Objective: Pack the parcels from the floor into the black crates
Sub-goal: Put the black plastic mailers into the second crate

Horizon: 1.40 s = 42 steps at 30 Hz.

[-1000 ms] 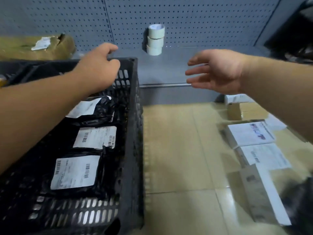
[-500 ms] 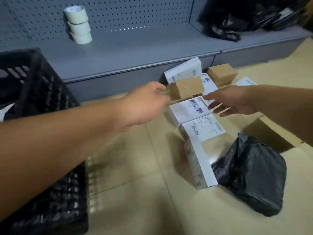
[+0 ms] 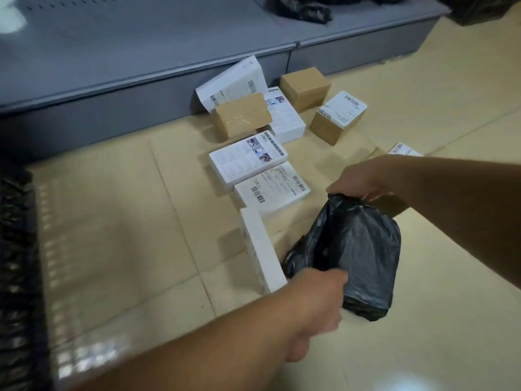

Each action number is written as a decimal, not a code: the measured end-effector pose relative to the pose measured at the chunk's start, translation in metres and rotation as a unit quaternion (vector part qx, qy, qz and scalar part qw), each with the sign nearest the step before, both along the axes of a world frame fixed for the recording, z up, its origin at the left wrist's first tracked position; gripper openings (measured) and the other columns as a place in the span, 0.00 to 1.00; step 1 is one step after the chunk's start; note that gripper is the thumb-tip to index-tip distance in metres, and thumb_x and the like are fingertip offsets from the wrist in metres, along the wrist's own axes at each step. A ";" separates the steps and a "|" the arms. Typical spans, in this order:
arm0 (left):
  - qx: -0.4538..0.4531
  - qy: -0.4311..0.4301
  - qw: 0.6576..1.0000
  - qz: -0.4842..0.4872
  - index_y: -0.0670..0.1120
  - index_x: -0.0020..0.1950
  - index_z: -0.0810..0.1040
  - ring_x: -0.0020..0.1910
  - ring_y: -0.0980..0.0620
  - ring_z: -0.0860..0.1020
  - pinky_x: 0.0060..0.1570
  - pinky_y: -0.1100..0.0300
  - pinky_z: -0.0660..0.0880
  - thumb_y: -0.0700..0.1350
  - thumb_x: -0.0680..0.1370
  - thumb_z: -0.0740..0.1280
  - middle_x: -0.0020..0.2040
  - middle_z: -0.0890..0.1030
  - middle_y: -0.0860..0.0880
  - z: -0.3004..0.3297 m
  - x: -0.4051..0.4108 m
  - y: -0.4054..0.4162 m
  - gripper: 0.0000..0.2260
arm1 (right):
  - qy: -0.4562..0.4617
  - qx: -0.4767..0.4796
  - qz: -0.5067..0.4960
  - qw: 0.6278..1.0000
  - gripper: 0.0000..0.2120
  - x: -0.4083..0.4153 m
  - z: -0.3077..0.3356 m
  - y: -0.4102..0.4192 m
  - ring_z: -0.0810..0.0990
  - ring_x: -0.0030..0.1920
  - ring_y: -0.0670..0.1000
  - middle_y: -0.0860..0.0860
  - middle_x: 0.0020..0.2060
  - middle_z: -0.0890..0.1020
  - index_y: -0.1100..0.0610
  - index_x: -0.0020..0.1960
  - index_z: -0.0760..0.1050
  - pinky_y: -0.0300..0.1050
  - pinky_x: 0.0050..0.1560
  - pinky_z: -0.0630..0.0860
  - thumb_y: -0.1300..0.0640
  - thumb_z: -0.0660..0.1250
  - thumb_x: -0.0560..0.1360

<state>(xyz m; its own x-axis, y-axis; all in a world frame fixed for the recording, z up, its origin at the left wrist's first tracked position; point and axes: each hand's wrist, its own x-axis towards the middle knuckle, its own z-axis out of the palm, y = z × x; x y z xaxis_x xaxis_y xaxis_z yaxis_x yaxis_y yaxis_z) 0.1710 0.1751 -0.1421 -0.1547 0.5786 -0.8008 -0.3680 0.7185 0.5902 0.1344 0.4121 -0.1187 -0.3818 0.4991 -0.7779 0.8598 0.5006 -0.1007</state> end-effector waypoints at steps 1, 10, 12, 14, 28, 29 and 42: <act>-0.022 -0.030 0.999 0.011 0.40 0.64 0.75 0.57 0.39 0.79 0.60 0.46 0.80 0.48 0.84 0.61 0.57 0.76 0.45 -0.008 0.014 -0.003 0.14 | -0.010 0.000 0.002 1.000 0.19 0.003 -0.002 0.001 0.80 0.57 0.58 0.57 0.59 0.79 0.59 0.58 0.77 0.56 0.63 0.78 0.43 0.60 0.82; -0.095 -0.286 0.905 0.301 0.42 0.57 0.74 0.53 0.41 0.81 0.57 0.48 0.82 0.69 0.77 0.64 0.54 0.80 0.39 -0.029 0.038 0.019 0.29 | -0.050 0.045 -0.010 0.998 0.24 0.019 -0.014 -0.001 0.79 0.45 0.57 0.58 0.53 0.80 0.61 0.67 0.72 0.48 0.44 0.77 0.45 0.49 0.85; -0.081 -0.295 0.894 0.328 0.40 0.60 0.75 0.53 0.42 0.83 0.54 0.49 0.83 0.69 0.77 0.64 0.51 0.84 0.38 -0.033 0.036 0.023 0.31 | -0.077 0.057 0.008 0.995 0.27 0.020 -0.018 -0.002 0.80 0.51 0.60 0.61 0.58 0.79 0.62 0.70 0.70 0.47 0.52 0.76 0.44 0.47 0.85; -0.071 -0.299 0.891 0.334 0.41 0.64 0.76 0.52 0.42 0.84 0.53 0.49 0.84 0.68 0.78 0.62 0.51 0.86 0.38 -0.030 0.034 0.022 0.32 | -0.121 0.034 -0.005 0.992 0.30 0.021 -0.023 0.001 0.82 0.51 0.64 0.64 0.54 0.79 0.62 0.68 0.72 0.54 0.55 0.80 0.40 0.49 0.83; 0.017 -0.336 0.890 0.307 0.40 0.70 0.76 0.60 0.41 0.82 0.57 0.48 0.82 0.66 0.80 0.61 0.62 0.82 0.37 0.019 0.025 0.014 0.32 | -0.084 0.012 -0.081 0.993 0.32 0.009 0.014 0.024 0.84 0.42 0.61 0.61 0.41 0.84 0.63 0.55 0.81 0.63 0.51 0.81 0.36 0.53 0.80; 0.029 -0.330 0.893 0.304 0.40 0.71 0.75 0.60 0.41 0.81 0.57 0.48 0.82 0.66 0.80 0.61 0.63 0.81 0.37 0.025 0.021 0.014 0.32 | -0.069 0.017 -0.093 0.993 0.34 0.006 0.017 0.025 0.83 0.43 0.61 0.61 0.43 0.84 0.62 0.56 0.81 0.64 0.52 0.80 0.34 0.52 0.80; 0.156 -0.107 0.929 0.319 0.50 0.69 0.75 0.58 0.46 0.82 0.53 0.51 0.79 0.64 0.81 0.58 0.62 0.83 0.45 0.108 -0.076 -0.010 0.24 | 0.429 -0.051 -0.271 0.860 0.21 -0.052 0.064 -0.008 0.84 0.39 0.52 0.55 0.49 0.84 0.55 0.53 0.78 0.50 0.45 0.84 0.40 0.58 0.80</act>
<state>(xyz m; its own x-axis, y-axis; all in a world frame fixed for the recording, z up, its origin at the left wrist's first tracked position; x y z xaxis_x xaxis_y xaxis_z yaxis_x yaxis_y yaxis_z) 0.0949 0.1656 -0.0338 -0.4017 0.6327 -0.6621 -0.7936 0.1202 0.5964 0.0825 0.4039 -0.0543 -0.5697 0.7308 -0.3760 0.5509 0.0001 -0.8346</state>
